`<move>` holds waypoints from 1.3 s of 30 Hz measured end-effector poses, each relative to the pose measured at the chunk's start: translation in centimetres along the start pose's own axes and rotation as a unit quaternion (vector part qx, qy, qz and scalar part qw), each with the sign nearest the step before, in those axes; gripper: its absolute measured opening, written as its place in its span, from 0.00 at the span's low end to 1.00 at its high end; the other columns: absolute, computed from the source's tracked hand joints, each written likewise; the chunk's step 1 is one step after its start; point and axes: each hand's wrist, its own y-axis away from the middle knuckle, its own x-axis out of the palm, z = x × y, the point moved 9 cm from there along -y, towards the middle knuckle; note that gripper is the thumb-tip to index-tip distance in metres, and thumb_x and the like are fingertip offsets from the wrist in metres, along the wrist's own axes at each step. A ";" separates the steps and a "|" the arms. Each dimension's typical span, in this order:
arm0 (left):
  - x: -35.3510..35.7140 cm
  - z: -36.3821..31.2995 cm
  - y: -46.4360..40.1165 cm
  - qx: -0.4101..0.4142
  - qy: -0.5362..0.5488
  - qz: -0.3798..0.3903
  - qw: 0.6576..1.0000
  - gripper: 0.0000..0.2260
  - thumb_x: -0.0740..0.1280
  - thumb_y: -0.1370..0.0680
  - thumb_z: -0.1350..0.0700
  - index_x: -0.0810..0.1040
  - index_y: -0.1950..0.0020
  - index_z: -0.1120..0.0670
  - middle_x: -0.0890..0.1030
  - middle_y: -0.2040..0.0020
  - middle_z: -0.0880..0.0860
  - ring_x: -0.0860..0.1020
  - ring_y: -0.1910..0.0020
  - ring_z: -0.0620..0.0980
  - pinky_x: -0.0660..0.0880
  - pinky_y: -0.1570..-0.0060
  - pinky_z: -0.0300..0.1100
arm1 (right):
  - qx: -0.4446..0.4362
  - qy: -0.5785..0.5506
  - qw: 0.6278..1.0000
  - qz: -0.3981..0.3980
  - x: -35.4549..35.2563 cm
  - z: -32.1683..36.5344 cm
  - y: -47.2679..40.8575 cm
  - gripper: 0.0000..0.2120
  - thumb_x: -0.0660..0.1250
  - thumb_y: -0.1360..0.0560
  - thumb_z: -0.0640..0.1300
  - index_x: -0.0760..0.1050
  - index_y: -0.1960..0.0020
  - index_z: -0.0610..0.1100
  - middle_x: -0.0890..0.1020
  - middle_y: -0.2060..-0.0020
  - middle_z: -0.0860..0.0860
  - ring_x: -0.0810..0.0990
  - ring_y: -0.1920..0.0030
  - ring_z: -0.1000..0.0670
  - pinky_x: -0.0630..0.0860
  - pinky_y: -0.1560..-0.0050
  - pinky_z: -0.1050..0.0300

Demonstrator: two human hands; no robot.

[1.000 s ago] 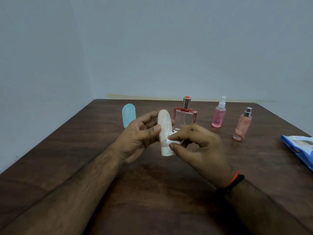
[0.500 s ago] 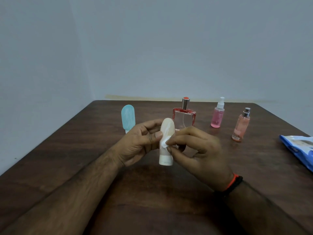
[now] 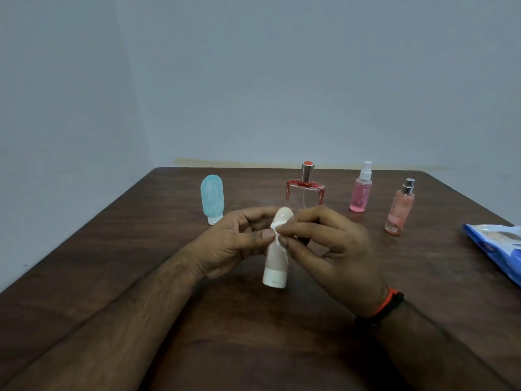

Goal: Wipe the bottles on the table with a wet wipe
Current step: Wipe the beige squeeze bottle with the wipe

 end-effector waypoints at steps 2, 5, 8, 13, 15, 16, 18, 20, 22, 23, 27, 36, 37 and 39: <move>-0.4 -0.1 0.0 0.003 0.009 -0.020 1.000 0.20 0.70 0.26 0.60 0.78 0.34 0.54 0.80 0.36 0.59 0.79 0.38 0.57 0.76 0.39 0.54 | 0.007 -0.006 1.000 0.009 0.1 -0.1 0.0 0.07 0.75 0.28 0.37 0.85 0.51 0.41 0.82 0.56 0.49 0.81 0.56 0.55 0.78 0.57 0.62; -0.3 -0.3 0.0 0.007 0.026 -0.021 0.999 0.23 0.76 0.28 0.55 0.78 0.33 0.56 0.80 0.36 0.59 0.79 0.39 0.57 0.77 0.40 0.53 | 0.012 -0.011 1.000 0.020 0.2 -0.2 0.1 0.06 0.76 0.30 0.36 0.85 0.52 0.40 0.82 0.57 0.50 0.81 0.59 0.54 0.79 0.60 0.59; 0.4 -0.5 0.0 0.001 0.028 -0.003 1.000 0.25 0.78 0.30 0.52 0.80 0.35 0.54 0.81 0.37 0.58 0.80 0.39 0.56 0.78 0.40 0.51 | 0.012 -0.010 1.000 0.014 0.1 -0.2 0.1 0.06 0.76 0.30 0.35 0.84 0.54 0.40 0.82 0.58 0.49 0.80 0.60 0.54 0.78 0.60 0.59; 0.6 -0.5 0.3 -0.013 0.037 0.032 0.999 0.28 0.77 0.29 0.54 0.75 0.31 0.57 0.80 0.37 0.61 0.79 0.39 0.59 0.77 0.41 0.51 | 0.046 0.007 0.998 -0.046 -1.2 -1.1 -0.1 0.05 0.73 0.27 0.38 0.83 0.51 0.40 0.82 0.57 0.49 0.79 0.59 0.53 0.78 0.59 0.61; 0.7 -0.6 0.4 -0.012 0.036 0.053 0.998 0.28 0.76 0.27 0.55 0.74 0.29 0.58 0.80 0.38 0.61 0.80 0.40 0.61 0.77 0.42 0.52 | 0.070 -0.003 0.996 -0.059 -1.4 -1.6 -0.1 0.05 0.72 0.26 0.38 0.83 0.51 0.41 0.82 0.57 0.51 0.79 0.59 0.54 0.77 0.58 0.64; 0.7 -0.7 0.5 -0.010 0.036 0.058 0.998 0.28 0.75 0.27 0.55 0.73 0.29 0.58 0.80 0.38 0.61 0.80 0.40 0.61 0.77 0.42 0.52 | 0.084 -0.008 0.995 -0.060 -1.4 -1.9 0.0 0.05 0.72 0.27 0.37 0.83 0.50 0.42 0.81 0.57 0.52 0.79 0.59 0.55 0.76 0.58 0.65; 0.2 -0.7 0.4 -0.004 0.038 0.043 0.998 0.29 0.76 0.27 0.55 0.72 0.29 0.59 0.79 0.36 0.61 0.79 0.38 0.61 0.77 0.41 0.52 | 0.106 -0.018 0.993 -0.050 -1.2 -2.3 0.0 0.06 0.73 0.27 0.36 0.82 0.51 0.43 0.81 0.58 0.54 0.79 0.59 0.55 0.76 0.59 0.67; -0.5 -0.8 0.3 0.004 0.047 0.014 0.999 0.31 0.78 0.29 0.54 0.72 0.29 0.60 0.78 0.34 0.61 0.77 0.36 0.60 0.77 0.41 0.52 | 0.115 -0.029 0.992 -0.030 -0.8 -2.4 0.1 0.07 0.73 0.29 0.36 0.82 0.52 0.43 0.81 0.60 0.54 0.79 0.60 0.54 0.77 0.61 0.64; -0.8 -1.1 0.3 0.019 0.063 -0.004 0.998 0.30 0.78 0.30 0.54 0.75 0.31 0.59 0.78 0.34 0.61 0.78 0.37 0.58 0.78 0.43 0.51 | 0.113 -0.040 0.993 -0.011 -0.3 -2.2 0.2 0.06 0.74 0.30 0.35 0.82 0.54 0.42 0.81 0.61 0.52 0.79 0.62 0.53 0.78 0.62 0.62; -0.8 -1.3 0.3 0.029 0.067 -0.008 0.997 0.29 0.78 0.30 0.54 0.76 0.32 0.58 0.79 0.35 0.61 0.78 0.37 0.58 0.78 0.43 0.50 | 0.107 -0.045 0.993 0.001 -0.1 -2.0 0.2 0.06 0.74 0.30 0.35 0.82 0.54 0.42 0.81 0.61 0.52 0.79 0.62 0.53 0.78 0.63 0.62; -0.8 -2.0 0.3 0.053 0.052 -0.023 0.997 0.28 0.78 0.30 0.53 0.75 0.32 0.56 0.79 0.36 0.63 0.79 0.37 0.59 0.79 0.45 0.51 | 0.071 -0.039 0.995 0.059 0.9 -1.1 0.3 0.06 0.75 0.30 0.37 0.82 0.53 0.41 0.82 0.59 0.52 0.80 0.61 0.53 0.78 0.61 0.63; -1.6 -0.7 -0.4 0.037 -0.063 -0.072 0.995 0.28 0.79 0.35 0.60 0.80 0.36 0.50 0.82 0.49 0.55 0.80 0.50 0.54 0.80 0.49 0.55 | 0.079 -0.029 0.995 -0.051 -0.9 -1.6 -0.1 0.06 0.73 0.27 0.37 0.82 0.51 0.44 0.81 0.57 0.54 0.80 0.58 0.55 0.77 0.60 0.65; -1.6 -0.5 -0.4 0.032 -0.079 -0.073 0.994 0.28 0.79 0.36 0.60 0.80 0.37 0.49 0.82 0.49 0.55 0.80 0.50 0.53 0.81 0.50 0.54 | 0.081 -0.026 0.994 -0.061 -1.1 -1.7 0.0 0.06 0.73 0.27 0.37 0.82 0.50 0.43 0.81 0.57 0.54 0.80 0.58 0.54 0.77 0.60 0.64; -1.4 -0.4 -0.5 0.025 -0.107 -0.076 0.991 0.28 0.80 0.37 0.59 0.81 0.38 0.48 0.81 0.49 0.56 0.80 0.52 0.52 0.81 0.54 0.52 | 0.080 -0.023 0.994 -0.073 -1.3 -1.8 0.0 0.06 0.73 0.27 0.37 0.82 0.50 0.42 0.82 0.57 0.53 0.80 0.58 0.54 0.78 0.60 0.63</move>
